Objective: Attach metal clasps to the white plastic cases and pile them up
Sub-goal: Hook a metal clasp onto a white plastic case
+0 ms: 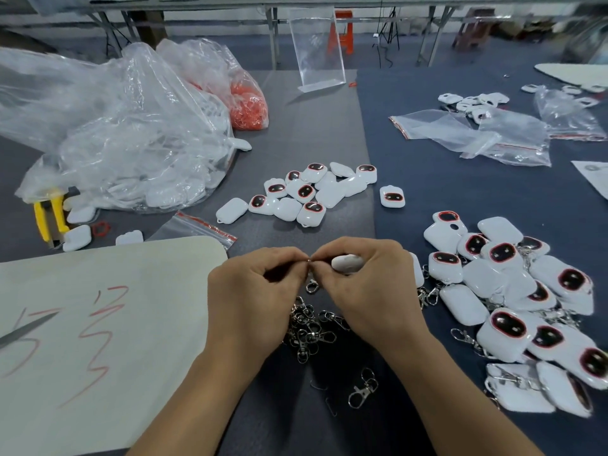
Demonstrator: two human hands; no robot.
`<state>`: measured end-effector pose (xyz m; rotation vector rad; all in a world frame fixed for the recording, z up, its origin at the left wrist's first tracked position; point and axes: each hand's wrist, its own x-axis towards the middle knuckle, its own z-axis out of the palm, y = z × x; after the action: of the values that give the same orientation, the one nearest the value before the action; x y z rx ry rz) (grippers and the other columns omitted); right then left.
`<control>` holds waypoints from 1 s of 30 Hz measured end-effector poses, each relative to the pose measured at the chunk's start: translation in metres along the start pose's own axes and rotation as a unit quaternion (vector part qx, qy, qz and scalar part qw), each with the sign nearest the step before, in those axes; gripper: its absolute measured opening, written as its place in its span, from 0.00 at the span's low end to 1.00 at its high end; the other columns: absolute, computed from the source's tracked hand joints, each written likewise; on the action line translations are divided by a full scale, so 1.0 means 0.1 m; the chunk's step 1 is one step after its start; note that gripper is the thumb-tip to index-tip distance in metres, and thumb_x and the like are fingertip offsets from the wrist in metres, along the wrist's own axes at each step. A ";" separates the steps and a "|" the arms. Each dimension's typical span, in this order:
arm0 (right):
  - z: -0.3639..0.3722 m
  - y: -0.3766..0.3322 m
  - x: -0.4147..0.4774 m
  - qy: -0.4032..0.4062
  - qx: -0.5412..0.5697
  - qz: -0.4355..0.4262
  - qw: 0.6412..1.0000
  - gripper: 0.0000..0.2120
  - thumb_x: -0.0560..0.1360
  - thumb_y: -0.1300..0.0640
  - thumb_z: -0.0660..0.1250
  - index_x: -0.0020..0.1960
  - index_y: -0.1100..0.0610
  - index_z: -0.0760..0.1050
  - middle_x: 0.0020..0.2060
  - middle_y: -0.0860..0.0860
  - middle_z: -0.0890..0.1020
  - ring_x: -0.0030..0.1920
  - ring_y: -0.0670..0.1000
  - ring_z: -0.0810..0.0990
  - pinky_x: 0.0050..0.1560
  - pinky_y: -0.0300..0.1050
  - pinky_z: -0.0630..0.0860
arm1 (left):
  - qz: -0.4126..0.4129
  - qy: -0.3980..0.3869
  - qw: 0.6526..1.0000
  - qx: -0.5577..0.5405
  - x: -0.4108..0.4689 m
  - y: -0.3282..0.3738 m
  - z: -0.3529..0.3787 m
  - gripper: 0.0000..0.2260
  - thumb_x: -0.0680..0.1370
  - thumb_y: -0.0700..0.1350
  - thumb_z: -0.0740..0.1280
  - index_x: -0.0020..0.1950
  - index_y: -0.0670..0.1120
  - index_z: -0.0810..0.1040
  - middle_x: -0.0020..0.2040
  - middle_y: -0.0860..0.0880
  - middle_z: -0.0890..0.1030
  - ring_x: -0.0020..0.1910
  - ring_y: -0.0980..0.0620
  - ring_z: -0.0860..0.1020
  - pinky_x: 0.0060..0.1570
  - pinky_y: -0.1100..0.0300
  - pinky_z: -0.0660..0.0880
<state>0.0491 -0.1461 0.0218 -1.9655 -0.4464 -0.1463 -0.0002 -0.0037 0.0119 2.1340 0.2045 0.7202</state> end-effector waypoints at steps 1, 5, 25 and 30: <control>0.00 0.00 0.00 -0.003 -0.001 0.003 1.000 0.07 0.71 0.58 0.78 0.38 0.48 0.85 0.29 0.40 0.83 0.31 0.42 0.82 0.32 0.30 0.73 | -0.007 -0.006 1.000 -0.006 0.01 -0.01 0.00 0.08 0.72 0.43 0.76 0.42 0.58 0.85 0.38 0.65 0.84 0.38 0.63 0.82 0.40 0.70 0.75; 0.02 0.00 0.01 0.010 0.057 0.048 0.997 0.08 0.70 0.61 0.76 0.36 0.49 0.85 0.27 0.44 0.83 0.28 0.42 0.79 0.30 0.32 0.71 | -0.040 -0.008 0.997 -0.066 0.03 0.00 0.01 0.14 0.71 0.39 0.79 0.41 0.60 0.86 0.37 0.64 0.84 0.36 0.64 0.83 0.39 0.73 0.75; 0.03 0.08 0.06 -0.031 0.139 0.130 0.981 0.07 0.69 0.62 0.75 0.36 0.51 0.85 0.28 0.49 0.83 0.29 0.44 0.78 0.31 0.41 0.75 | -0.046 -0.051 0.993 -0.094 0.06 -0.02 -0.01 0.15 0.70 0.37 0.77 0.41 0.59 0.86 0.34 0.59 0.85 0.33 0.61 0.83 0.36 0.70 0.76; -0.02 0.09 0.08 -0.074 0.135 0.137 0.978 0.09 0.70 0.65 0.74 0.36 0.52 0.85 0.27 0.50 0.82 0.27 0.47 0.76 0.29 0.42 0.73 | -0.063 -0.083 0.988 -0.115 0.06 -0.01 -0.02 0.08 0.66 0.44 0.74 0.38 0.59 0.86 0.30 0.55 0.84 0.28 0.62 0.78 0.30 0.69 0.72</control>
<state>0.0602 -0.1493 0.0170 -1.7531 -0.2714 0.2279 0.0033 0.0006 0.0145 1.9298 0.1561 0.4656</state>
